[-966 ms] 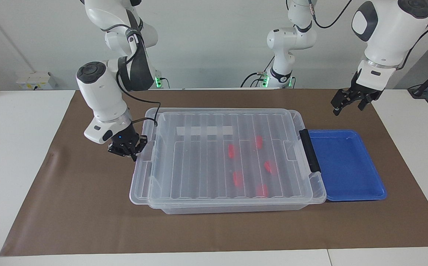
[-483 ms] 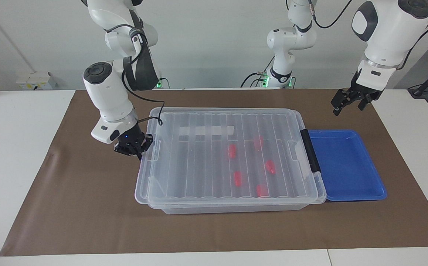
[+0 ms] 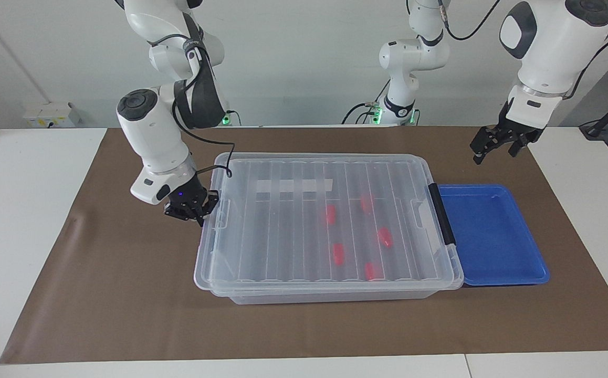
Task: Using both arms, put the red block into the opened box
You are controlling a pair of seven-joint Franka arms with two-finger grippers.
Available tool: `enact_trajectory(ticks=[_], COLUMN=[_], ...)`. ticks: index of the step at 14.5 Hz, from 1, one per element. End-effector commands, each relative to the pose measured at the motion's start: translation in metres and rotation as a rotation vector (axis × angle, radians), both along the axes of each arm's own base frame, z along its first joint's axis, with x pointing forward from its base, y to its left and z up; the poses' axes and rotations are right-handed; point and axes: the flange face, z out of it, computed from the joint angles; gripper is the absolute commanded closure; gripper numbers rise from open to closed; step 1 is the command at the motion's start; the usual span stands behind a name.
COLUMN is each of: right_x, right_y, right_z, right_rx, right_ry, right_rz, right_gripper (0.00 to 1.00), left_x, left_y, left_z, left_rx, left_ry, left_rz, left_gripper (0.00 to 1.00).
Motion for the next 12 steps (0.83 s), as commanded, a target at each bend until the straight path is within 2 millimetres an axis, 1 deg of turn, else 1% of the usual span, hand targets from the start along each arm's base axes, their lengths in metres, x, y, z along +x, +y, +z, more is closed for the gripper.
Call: enact_trajectory(ticks=[1, 2, 3, 4, 5, 6, 8, 9, 10, 11, 12], right_x=[-0.005, -0.004, -0.003, -0.005, -0.007, -0.012, -0.023, -0.027, -0.034, -0.042, -0.050], right_y=[-0.002, -0.008, -0.015, -0.028, -0.040, -0.047, -0.056, -0.060, -0.076, -0.087, -0.095], right_z=[0.002, 0.006, 0.009, 0.020, 0.029, 0.041, 0.069, 0.083, 0.100, 0.118, 0.130], right_rx=[0.028, 0.017, 0.012, 0.016, -0.003, -0.052, -0.137, -0.138, -0.138, -0.135, -0.126], right_ry=[0.020, 0.023, 0.025, 0.019, 0.014, 0.010, 0.016, 0.026, 0.036, 0.044, 0.063], right_rz=[-0.025, -0.034, -0.061, -0.110, -0.159, -0.183, -0.226, -0.260, -0.301, -0.318, -0.332], right_gripper=[1.00, 1.00, 0.43, 0.00, 0.00, 0.00, 0.00, 0.00, 0.00, 0.00, 0.00], left_x=[-0.005, -0.005, -0.005, -0.005, -0.005, -0.005, -0.005, -0.005, -0.005, -0.005, -0.005], left_y=[0.002, 0.002, 0.002, 0.002, 0.002, 0.002, 0.002, 0.002, 0.002, 0.002, 0.002], left_z=[0.001, 0.001, 0.001, 0.001, 0.001, 0.001, 0.001, 0.001, 0.001, 0.001, 0.001], left_rx=[-0.017, -0.017, -0.017, -0.017, -0.017, -0.017, -0.017, -0.017, -0.017, -0.017, -0.017], left_ry=[-0.003, -0.003, -0.003, -0.003, -0.003, -0.003, -0.003, -0.003, -0.003, -0.003, -0.003], left_rz=[0.002, 0.002, 0.002, 0.002, 0.002, 0.002, 0.002, 0.002, 0.002, 0.002, 0.002], left_gripper=[0.00, 0.00, 0.00, 0.00, 0.00, 0.00, 0.00, 0.00, 0.00, 0.00, 0.00])
